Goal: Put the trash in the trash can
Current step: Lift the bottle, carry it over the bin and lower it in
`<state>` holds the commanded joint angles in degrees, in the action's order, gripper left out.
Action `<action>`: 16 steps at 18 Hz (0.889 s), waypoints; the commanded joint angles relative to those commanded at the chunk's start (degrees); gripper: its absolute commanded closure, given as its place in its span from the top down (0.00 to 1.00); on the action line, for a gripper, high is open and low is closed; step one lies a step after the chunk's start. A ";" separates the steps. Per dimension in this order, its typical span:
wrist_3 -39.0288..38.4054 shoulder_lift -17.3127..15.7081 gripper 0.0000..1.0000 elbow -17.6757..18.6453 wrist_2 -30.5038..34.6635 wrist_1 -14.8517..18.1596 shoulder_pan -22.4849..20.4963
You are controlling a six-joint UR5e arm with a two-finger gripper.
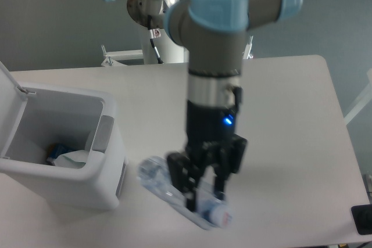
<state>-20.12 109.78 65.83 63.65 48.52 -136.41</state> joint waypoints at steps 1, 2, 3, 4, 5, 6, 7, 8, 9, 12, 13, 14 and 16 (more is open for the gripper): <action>-1.75 -0.44 0.58 -0.53 -1.41 -0.01 0.00; -3.16 -0.79 0.58 -0.97 -2.30 -0.01 0.00; -4.05 -1.49 0.58 -1.06 -2.74 -0.01 0.00; -4.32 -2.02 0.58 -0.97 -3.27 -0.01 0.17; -4.32 -2.29 0.58 -0.80 -3.97 -0.01 0.70; -4.32 -2.29 0.58 -0.71 -4.15 -0.18 1.57; -4.32 -2.38 0.58 -0.53 -4.15 -0.88 2.54; -4.23 -2.38 0.58 0.08 -4.15 -1.41 3.68; -3.88 -2.73 0.58 1.39 -4.15 -1.67 4.74; -3.44 -4.40 0.58 6.22 -4.06 -4.04 7.11; -2.74 -4.75 0.58 7.72 -3.80 -5.27 8.08; -1.78 -5.19 0.58 9.04 -3.62 -6.24 8.78; 0.24 -5.45 0.59 10.45 -3.62 -6.95 9.23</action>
<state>-19.87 104.33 76.29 60.03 41.57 -127.18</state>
